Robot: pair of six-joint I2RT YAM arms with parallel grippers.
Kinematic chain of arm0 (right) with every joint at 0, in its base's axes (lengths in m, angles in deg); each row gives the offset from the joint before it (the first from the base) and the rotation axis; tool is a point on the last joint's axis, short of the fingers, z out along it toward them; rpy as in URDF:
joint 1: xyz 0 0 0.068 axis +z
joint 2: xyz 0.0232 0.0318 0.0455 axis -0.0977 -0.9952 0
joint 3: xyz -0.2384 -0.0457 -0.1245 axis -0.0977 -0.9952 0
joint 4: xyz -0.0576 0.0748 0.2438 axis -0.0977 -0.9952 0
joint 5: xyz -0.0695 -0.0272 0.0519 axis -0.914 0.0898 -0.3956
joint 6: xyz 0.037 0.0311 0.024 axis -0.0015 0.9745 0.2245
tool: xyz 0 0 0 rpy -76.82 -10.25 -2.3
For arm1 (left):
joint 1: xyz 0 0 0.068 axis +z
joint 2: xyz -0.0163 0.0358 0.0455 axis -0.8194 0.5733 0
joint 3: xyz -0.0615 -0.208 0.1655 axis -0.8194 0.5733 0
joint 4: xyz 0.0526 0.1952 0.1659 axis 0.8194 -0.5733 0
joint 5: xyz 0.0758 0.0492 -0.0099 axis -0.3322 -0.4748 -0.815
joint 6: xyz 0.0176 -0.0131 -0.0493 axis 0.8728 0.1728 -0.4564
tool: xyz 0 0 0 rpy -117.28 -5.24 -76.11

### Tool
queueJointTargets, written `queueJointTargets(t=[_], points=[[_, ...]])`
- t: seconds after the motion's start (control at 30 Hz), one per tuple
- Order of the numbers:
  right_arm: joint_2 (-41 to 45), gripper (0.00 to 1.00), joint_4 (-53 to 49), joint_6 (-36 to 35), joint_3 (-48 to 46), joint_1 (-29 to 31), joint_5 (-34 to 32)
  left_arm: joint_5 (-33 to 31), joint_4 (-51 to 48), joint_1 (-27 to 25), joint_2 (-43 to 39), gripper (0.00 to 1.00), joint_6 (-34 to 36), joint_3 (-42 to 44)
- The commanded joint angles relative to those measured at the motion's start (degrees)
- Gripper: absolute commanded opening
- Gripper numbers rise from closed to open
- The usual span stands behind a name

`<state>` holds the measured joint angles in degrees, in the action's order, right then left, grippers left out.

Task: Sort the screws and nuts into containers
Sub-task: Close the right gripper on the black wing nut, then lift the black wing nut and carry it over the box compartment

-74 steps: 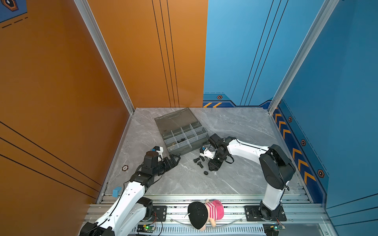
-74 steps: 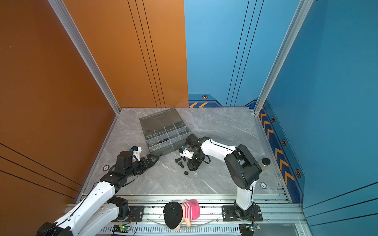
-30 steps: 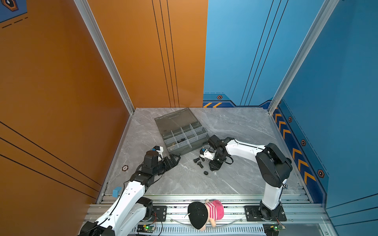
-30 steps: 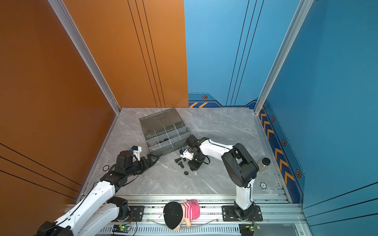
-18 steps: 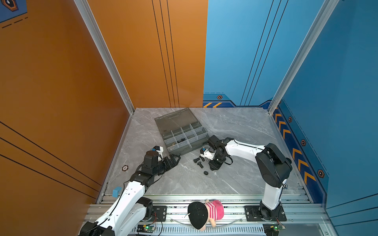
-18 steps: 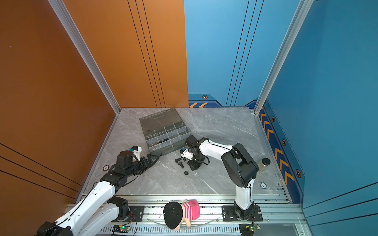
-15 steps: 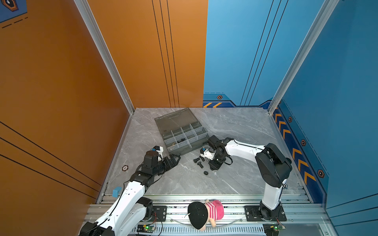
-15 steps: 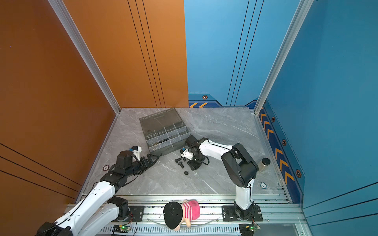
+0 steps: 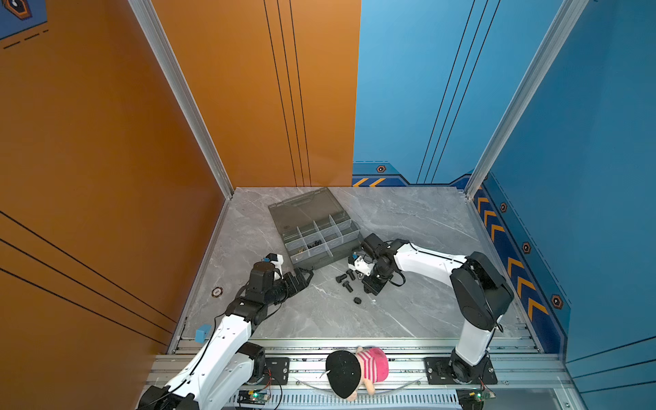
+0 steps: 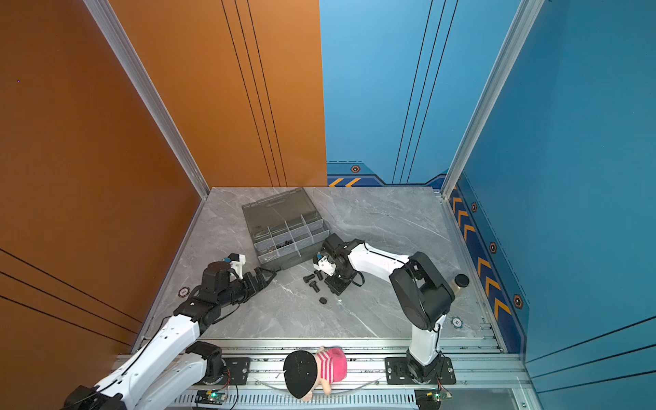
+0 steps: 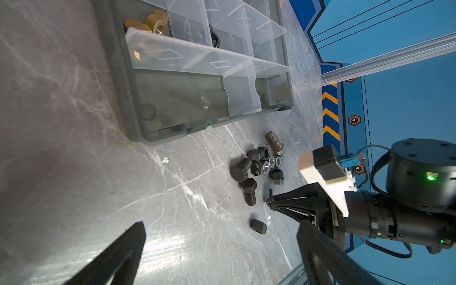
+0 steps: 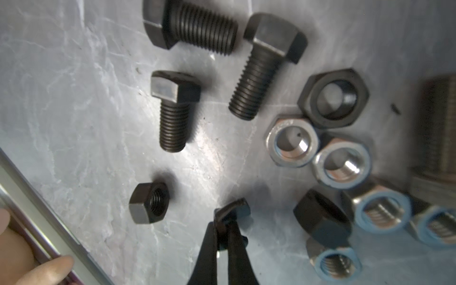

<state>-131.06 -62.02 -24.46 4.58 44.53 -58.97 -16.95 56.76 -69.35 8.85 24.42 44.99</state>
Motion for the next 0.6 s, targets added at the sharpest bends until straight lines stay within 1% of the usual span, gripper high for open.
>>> queueJointTargets(t=[0.0, 0.17, 0.33, 0.57], points=[[3.68, 0.0, 1.58, 0.93, -0.7, -0.86, 2.31, 0.0, -0.51, -0.46, -0.67, 0.98, 1.23, -0.26], [6.34, 0.0, 1.73, 0.92, -0.07, -1.38, 3.58, 0.18, -0.39, -0.42, -0.76, 0.98, 1.14, -0.14], [9.94, 0.0, 2.66, 0.39, 3.11, -1.63, 5.45, 0.89, 0.82, -0.29, -1.02, 0.98, 0.66, 0.18], [10.72, 0.0, 8.95, 1.53, 10.08, -1.31, 7.97, 2.36, 2.55, 0.09, -1.11, 0.98, -0.05, 0.44]])
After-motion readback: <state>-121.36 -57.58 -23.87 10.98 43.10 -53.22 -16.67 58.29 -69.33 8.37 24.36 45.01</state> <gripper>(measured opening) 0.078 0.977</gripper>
